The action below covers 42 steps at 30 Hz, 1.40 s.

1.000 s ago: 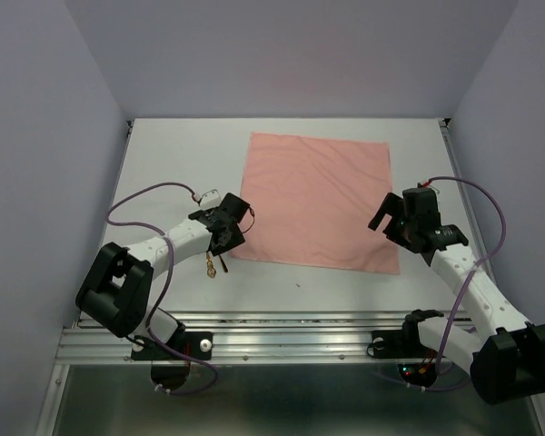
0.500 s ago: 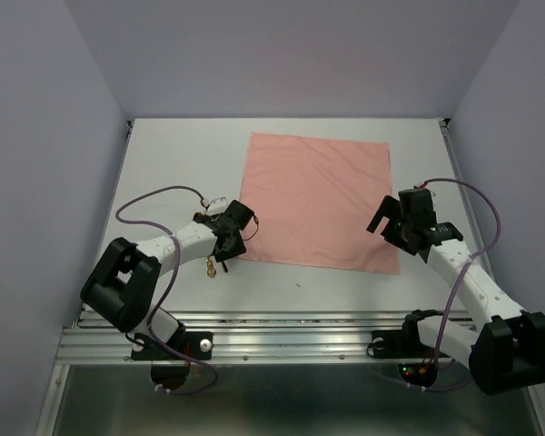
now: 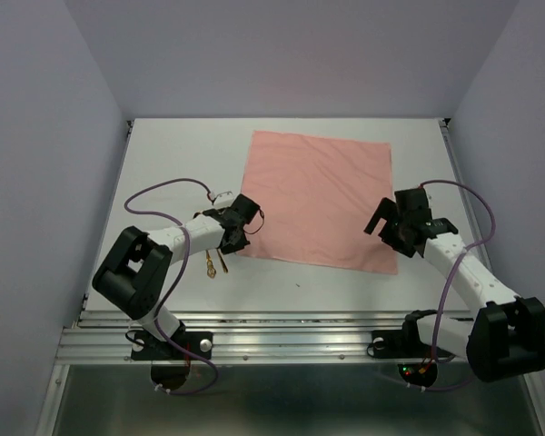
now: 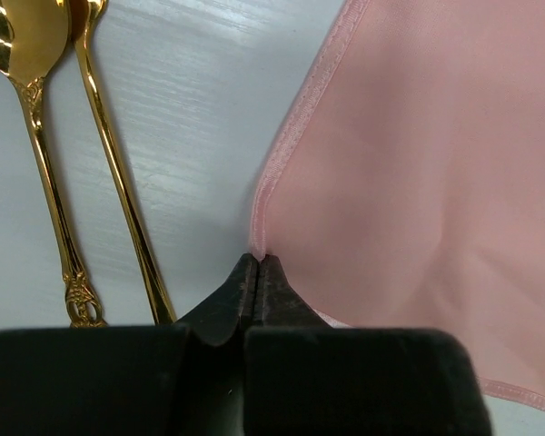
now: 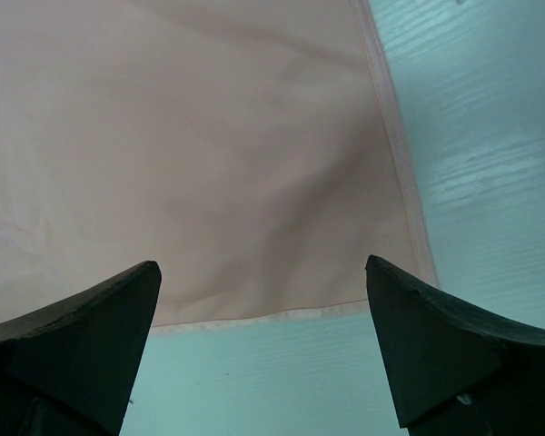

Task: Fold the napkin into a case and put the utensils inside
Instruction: Pick up the flattened napkin from the center of the board.

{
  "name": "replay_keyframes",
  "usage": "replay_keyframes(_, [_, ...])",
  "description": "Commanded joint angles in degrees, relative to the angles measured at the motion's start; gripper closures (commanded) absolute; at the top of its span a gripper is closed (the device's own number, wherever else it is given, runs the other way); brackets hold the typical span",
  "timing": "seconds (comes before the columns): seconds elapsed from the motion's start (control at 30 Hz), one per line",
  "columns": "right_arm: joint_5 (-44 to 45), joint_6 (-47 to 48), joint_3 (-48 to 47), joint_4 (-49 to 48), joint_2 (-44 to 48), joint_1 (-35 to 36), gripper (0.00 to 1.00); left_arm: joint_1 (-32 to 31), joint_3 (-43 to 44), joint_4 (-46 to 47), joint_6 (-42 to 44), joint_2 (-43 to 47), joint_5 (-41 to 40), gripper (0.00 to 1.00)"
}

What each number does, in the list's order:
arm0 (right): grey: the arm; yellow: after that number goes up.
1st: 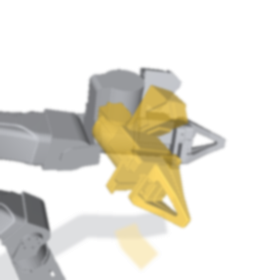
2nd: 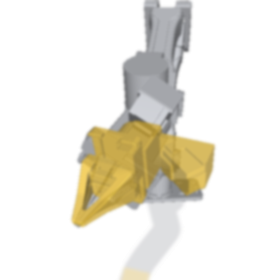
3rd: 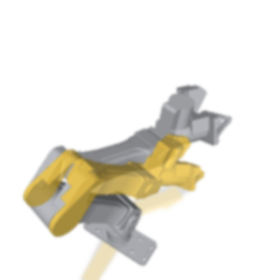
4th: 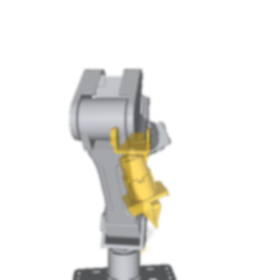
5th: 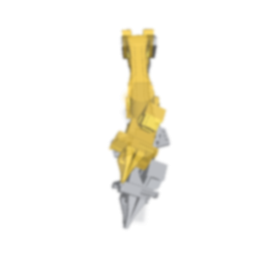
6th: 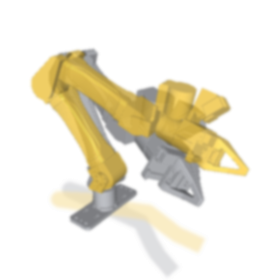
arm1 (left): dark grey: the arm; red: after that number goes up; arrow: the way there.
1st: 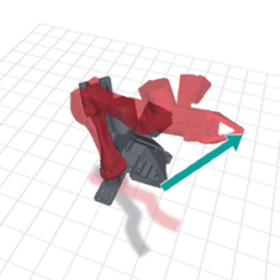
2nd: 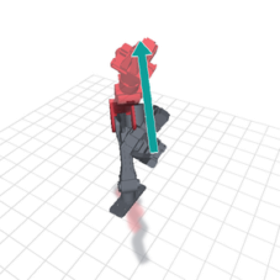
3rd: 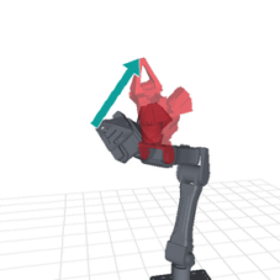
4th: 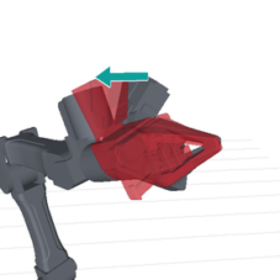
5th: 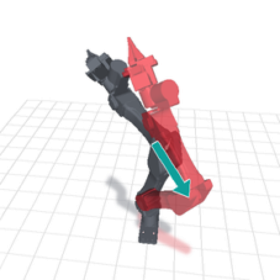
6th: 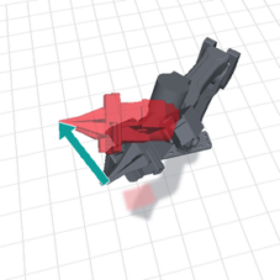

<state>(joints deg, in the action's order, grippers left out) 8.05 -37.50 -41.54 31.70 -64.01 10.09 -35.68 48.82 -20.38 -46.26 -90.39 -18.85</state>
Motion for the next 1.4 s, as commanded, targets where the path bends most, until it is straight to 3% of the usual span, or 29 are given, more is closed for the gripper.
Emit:
replay_keyframes(0.0, [-6.2,-2.58,-3.72,2.92,-5.15,-0.24,0.0,-0.35,0.93,-2.12,0.56,-0.41,-0.22,1.0])
replay_keyframes(0.13, [-1.56,-6.96,-4.43,6.79,-10.26,-0.24,0.0,-0.35,1.89,-2.64,1.26,4.15,0.66,1.0])
replay_keyframes(0.37, [7.58,-12.95,2.95,6.09,0.2,-1.56,0.0,-0.35,5.32,-6.16,6.79,9.35,1.1,1.0])
replay_keyframes(0.47, [5.67,-11.55,3.13,6.09,-2.68,-6.2,0.01,-0.27,3.57,-4.24,8.29,9.97,1.88,1.0])
replay_keyframes(0.6, [3.46,-11.55,4.71,6.35,-3.24,-7.45,0.08,-0.27,3.21,-3.35,8.47,8.57,2.94,1.0])
replay_keyframes(0.83, [2.76,-14.97,8.84,4.78,-3.92,-7.98,0.09,-0.27,3.12,-2.21,8.38,8.39,4.7,1.0])
replay_keyframes(1.1, [2.58,-14.98,9.98,0.82,-7.71,-7.98,0.33,-0.27,4.97,-1.51,8.91,7.33,5.58,1.0])
replay_keyframes(1.23, [1.53,-15.24,10.16,0.11,-8.24,-7.98,0.55,-0.27,5.59,-2.03,8.73,7.16,5.23,1.0])
replay_keyframes(1.37, [0.74,-15.15,10.51,-0.59,-7.71,-7.98,0.6,-0.27,5.59,-1.59,8.91,7.07,5.58,1.0])
